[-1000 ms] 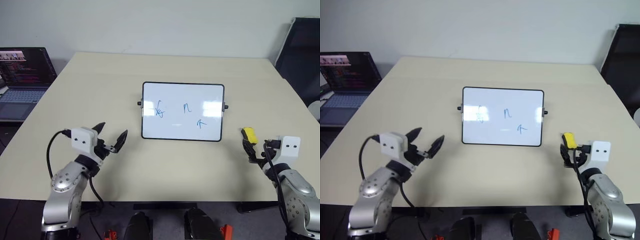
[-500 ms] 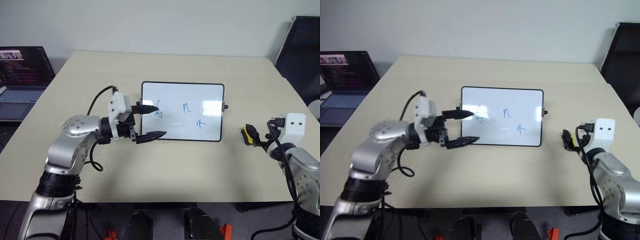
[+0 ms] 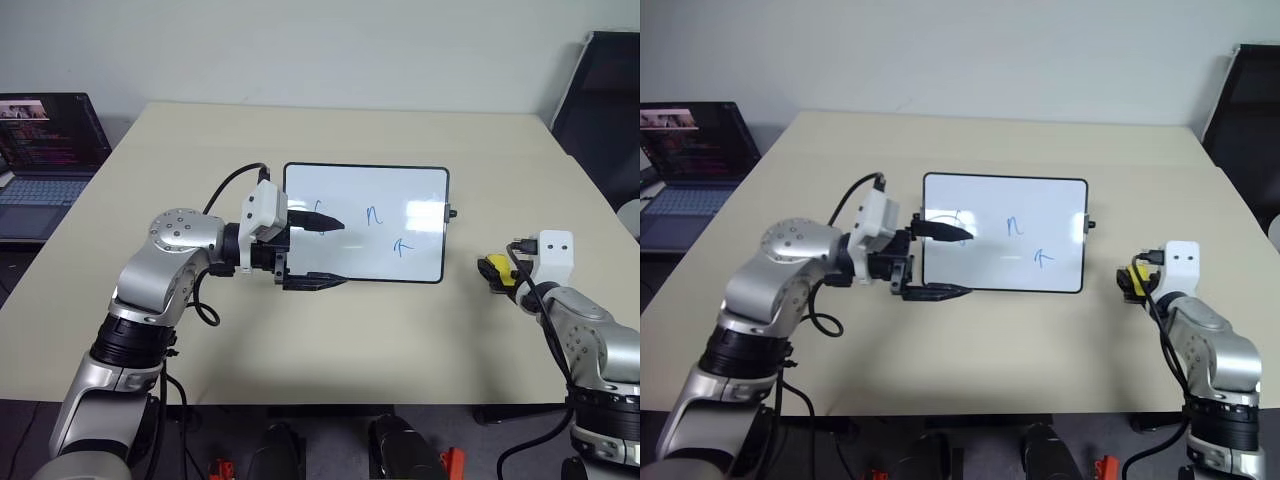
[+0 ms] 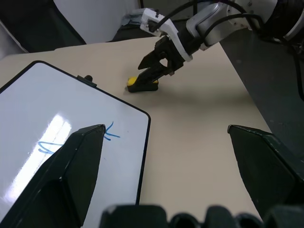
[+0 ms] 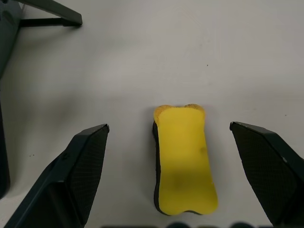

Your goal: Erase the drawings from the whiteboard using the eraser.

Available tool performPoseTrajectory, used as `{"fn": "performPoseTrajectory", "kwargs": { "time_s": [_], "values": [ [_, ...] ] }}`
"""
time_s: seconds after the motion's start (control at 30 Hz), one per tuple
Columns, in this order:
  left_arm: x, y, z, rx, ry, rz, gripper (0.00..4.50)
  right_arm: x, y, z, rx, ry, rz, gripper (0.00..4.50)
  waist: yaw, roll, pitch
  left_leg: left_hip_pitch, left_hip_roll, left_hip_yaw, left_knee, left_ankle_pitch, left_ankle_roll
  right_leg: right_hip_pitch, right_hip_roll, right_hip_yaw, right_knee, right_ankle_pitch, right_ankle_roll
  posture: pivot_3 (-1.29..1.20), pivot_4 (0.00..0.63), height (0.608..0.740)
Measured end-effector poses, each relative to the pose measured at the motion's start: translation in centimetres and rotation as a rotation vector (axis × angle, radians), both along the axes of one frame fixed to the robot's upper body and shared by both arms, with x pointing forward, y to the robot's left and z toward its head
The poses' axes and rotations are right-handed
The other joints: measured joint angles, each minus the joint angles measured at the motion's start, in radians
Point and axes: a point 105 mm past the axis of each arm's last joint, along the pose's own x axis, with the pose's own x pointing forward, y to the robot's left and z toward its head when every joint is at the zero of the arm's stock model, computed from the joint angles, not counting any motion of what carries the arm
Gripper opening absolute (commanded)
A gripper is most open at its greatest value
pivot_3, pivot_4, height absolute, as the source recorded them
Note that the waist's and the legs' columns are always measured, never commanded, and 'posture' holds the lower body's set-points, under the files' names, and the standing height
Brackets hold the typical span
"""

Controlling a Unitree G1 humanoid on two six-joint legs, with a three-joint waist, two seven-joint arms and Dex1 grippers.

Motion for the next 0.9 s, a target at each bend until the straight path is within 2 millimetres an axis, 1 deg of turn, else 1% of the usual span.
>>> {"fn": "performPoseTrajectory", "kwargs": {
  "time_s": [0.17,0.23,0.3,0.5,0.53,0.67,0.8,0.87,0.9],
  "values": [
    [-0.1,0.2,0.0,0.01,-0.003,-0.008,4.5,0.4,-0.3,-1.2,-0.02,0.025,-0.003,4.47,0.0,0.0,0.0,0.0,0.0,0.0,0.0,0.0,0.0,0.0,0.0,0.0,0.001,0.0,0.001,0.0,0.15,0.74],
    [-0.1,0.2,0.0,0.012,-0.004,-0.008,4.5,0.5,-0.4,-1.4,-0.027,0.028,-0.009,4.11,0.0,0.0,0.0,0.0,0.0,0.0,0.0,0.0,0.0,0.0,0.0,0.0,0.001,0.0,0.001,0.0,0.15,0.74],
    [-0.1,0.3,0.0,0.014,-0.004,-0.005,4.5,0.5,-0.5,-1.5,-0.033,0.027,-0.014,3.6,0.0,0.0,0.0,0.0,0.0,0.0,0.0,0.0,0.0,0.0,0.0,0.0,0.001,0.0,0.001,0.0,0.15,0.74],
    [0.1,0.6,-0.3,0.018,0.002,0.01,4.5,0.5,-0.4,-1.6,-0.035,0.026,-0.015,1.38,0.0,0.0,0.0,0.0,0.0,0.0,0.0,0.0,0.0,0.0,0.0,0.0,0.001,0.001,0.002,0.0,0.15,0.74],
    [0.1,0.7,-0.4,0.018,0.002,0.011,4.5,0.5,-0.4,-1.5,-0.035,0.024,-0.014,1.15,0.0,0.0,0.0,0.0,0.0,0.0,0.0,0.0,0.0,0.0,0.0,0.0,0.001,0.001,0.002,0.0,0.15,0.74],
    [0.1,1.2,-1.0,0.024,0.018,0.031,4.5,0.3,-0.4,-1.5,-0.036,0.024,-0.012,1.14,0.0,0.0,0.0,0.0,0.0,0.0,0.0,0.0,0.0,0.0,0.0,0.0,0.001,0.001,0.002,0.0,0.15,0.74],
    [0.4,2.6,-1.8,0.019,0.064,0.115,4.5,-0.5,-0.1,-1.3,-0.046,0.021,0.005,1.14,-0.001,0.0,0.0,0.0,0.0,0.0,0.0,0.0,0.0,0.0,0.0,0.0,0.002,0.0,0.002,0.0,0.15,0.74],
    [0.4,3.0,-2.2,0.016,0.074,0.15,4.5,-1.0,0.4,-1.1,-0.077,0.015,0.049,1.14,0.001,0.001,0.0,0.0,0.0,0.0,0.0,0.0,0.0,0.0,0.0,0.0,0.001,0.0,0.001,0.0,0.15,0.74],
    [0.4,3.3,-2.8,0.019,0.086,0.173,4.5,-1.4,0.9,-0.8,-0.099,0.009,0.086,1.14,0.001,0.001,0.0,0.0,0.0,0.0,0.0,0.0,0.0,0.0,0.0,0.0,0.002,0.0,0.001,0.0,0.15,0.74]
  ]
}}
